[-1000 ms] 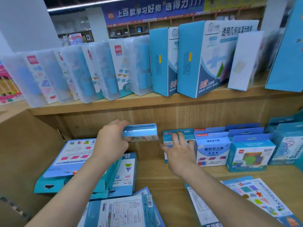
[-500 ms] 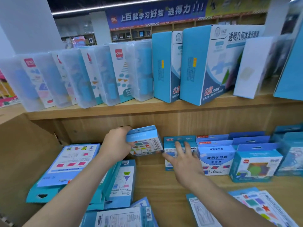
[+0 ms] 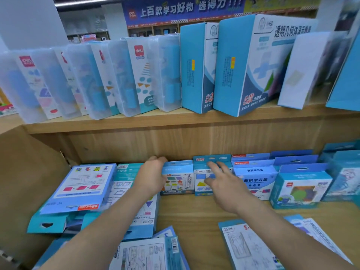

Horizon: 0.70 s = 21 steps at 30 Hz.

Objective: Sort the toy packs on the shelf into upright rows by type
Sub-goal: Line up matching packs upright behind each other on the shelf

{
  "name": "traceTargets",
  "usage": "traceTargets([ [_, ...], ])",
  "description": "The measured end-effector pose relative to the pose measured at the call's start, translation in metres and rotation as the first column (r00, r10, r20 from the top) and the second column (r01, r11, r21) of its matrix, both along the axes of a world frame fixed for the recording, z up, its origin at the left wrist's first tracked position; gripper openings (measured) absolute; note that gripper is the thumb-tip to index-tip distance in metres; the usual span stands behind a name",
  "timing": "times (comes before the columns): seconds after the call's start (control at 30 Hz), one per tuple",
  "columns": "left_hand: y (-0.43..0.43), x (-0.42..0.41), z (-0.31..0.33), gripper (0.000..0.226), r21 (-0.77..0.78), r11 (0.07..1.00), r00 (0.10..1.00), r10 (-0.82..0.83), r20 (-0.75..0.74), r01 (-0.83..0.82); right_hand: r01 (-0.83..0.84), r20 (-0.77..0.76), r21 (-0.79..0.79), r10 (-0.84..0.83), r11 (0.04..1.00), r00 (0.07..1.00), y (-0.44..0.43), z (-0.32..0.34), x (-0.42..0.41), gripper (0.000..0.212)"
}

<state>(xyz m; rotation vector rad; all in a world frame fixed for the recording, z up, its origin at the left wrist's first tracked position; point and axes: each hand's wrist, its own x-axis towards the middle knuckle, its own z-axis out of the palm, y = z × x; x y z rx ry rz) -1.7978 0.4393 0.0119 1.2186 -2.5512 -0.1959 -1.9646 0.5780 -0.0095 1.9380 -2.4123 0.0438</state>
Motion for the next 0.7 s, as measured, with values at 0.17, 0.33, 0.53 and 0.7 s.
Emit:
traceTargets([
  [0.17, 0.002, -0.005, -0.010, 0.051, -0.251, 0.966, 0.990, 0.087, 0.107, -0.058, -0.014, 0.008, -0.037, 0.014, 0.999, 1.000, 0.002, -0.002, -0.002, 0.048],
  [0.33, -0.001, -0.009, -0.016, 0.078, -0.552, 0.826, 0.974, 0.015, 0.224, 0.114, 0.000, -0.021, -0.178, -0.004, 0.984, 1.000, 0.006, -0.008, -0.003, 0.056],
  [0.53, 0.005, -0.025, -0.018, 0.056, -0.505, 0.848, 0.935, 0.034, 0.352, 0.159, 0.118, 0.091, -0.415, -0.088, 0.902, 0.992, 0.029, 0.006, -0.007, 0.047],
  [0.7, 0.002, -0.029, -0.014, 0.052, -0.456, 0.872, 0.921, 0.016, 0.390, 0.178, 0.356, 0.328, -0.402, -0.230, 0.844, 0.916, 0.092, 0.009, -0.026, 0.043],
])
